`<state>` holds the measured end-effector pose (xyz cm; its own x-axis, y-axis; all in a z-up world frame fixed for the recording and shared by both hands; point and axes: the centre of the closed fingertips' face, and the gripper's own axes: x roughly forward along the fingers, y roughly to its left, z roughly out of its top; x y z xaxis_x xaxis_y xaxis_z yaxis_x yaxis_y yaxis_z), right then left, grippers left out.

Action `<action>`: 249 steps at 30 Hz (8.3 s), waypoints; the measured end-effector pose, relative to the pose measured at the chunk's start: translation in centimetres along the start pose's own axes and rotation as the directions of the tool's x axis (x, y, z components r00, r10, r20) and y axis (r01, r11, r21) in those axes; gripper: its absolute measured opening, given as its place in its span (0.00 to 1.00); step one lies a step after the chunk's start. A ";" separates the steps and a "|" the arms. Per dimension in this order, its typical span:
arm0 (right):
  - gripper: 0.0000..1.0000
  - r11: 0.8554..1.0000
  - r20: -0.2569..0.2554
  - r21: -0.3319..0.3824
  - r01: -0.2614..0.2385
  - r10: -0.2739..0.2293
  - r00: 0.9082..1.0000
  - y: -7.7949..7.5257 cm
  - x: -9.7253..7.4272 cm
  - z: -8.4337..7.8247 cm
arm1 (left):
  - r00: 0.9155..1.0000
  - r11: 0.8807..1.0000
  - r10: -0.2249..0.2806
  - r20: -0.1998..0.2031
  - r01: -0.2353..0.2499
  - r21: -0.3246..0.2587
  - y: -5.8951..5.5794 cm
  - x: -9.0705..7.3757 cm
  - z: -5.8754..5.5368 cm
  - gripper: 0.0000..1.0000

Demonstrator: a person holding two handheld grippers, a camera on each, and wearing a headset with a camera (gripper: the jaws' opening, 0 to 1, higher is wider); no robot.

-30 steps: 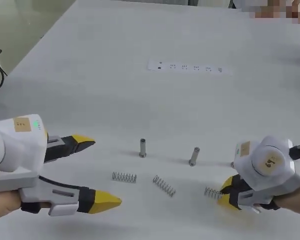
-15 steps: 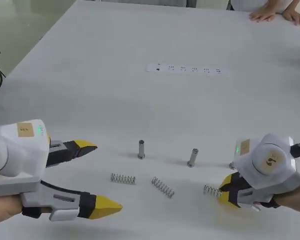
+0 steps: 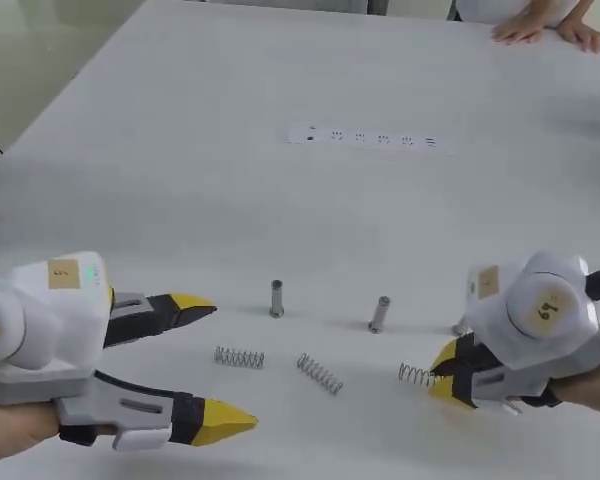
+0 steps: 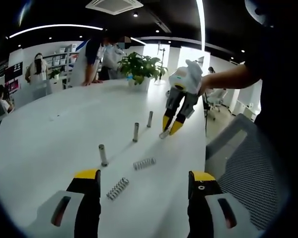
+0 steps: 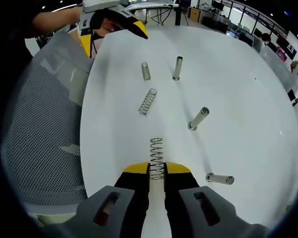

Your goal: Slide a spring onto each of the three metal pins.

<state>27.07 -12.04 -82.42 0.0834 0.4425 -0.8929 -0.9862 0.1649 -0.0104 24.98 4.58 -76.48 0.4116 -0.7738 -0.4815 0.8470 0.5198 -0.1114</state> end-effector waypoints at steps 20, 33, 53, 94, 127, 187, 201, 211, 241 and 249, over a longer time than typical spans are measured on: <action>0.08 0.997 0.025 -0.076 -0.006 0.008 1.000 1.0 -0.9 1.5 | 0.985 0.987 -0.151 0.081 0.146 0.064 -2.7 4.4 1.8 0.55; 0.08 0.994 0.036 -0.111 -0.005 0.009 0.999 1.5 -1.5 2.3 | 0.971 0.979 -0.201 0.129 0.193 0.071 -4.2 6.4 2.8 0.49; 0.08 0.980 0.094 -0.198 0.007 0.012 0.996 2.7 -2.9 4.4 | 0.953 0.964 -0.255 0.162 0.237 0.120 -5.7 9.1 4.1 0.30; 0.08 0.978 0.146 -0.211 -0.003 0.034 0.989 4.0 -2.7 5.2 | 0.928 0.952 -0.299 0.223 0.273 0.141 -7.1 9.5 4.4 0.06; 0.08 0.966 0.187 -0.258 0.000 0.050 0.981 4.0 -2.9 5.5 | 0.919 0.943 -0.330 0.215 0.308 0.128 -7.3 9.6 4.9 0.01; 0.07 0.976 0.222 -0.216 -0.016 0.065 0.973 3.5 -4.5 6.0 | 0.907 0.941 -0.339 0.251 0.320 0.112 -7.1 9.1 5.4 0.01; 0.07 0.960 0.162 -0.281 -0.023 0.071 0.984 4.0 -5.0 6.6 | 0.915 0.937 -0.343 0.212 0.319 0.139 -7.4 9.4 4.6 0.01; 0.06 0.957 0.140 -0.288 -0.035 0.079 0.987 4.3 -5.5 7.3 | 0.913 0.935 -0.347 0.213 0.319 0.156 -7.6 9.7 4.6 0.01; 0.06 0.949 0.041 -0.299 -0.097 0.114 0.993 5.2 -5.0 8.3 | 0.912 0.924 -0.366 0.184 0.332 0.191 -8.4 10.8 4.2 0.01; 0.06 0.949 -0.009 -0.292 -0.121 0.124 0.992 5.5 -5.0 7.8 | 0.909 0.918 -0.378 0.175 0.343 0.200 -8.9 11.1 4.0 0.01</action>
<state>22.38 -6.44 -74.50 -0.0404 0.4513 -0.8914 -0.9874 -0.1546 -0.0336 23.33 -10.08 -77.34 0.1130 -0.9633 -0.2434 0.9859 0.1392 -0.0934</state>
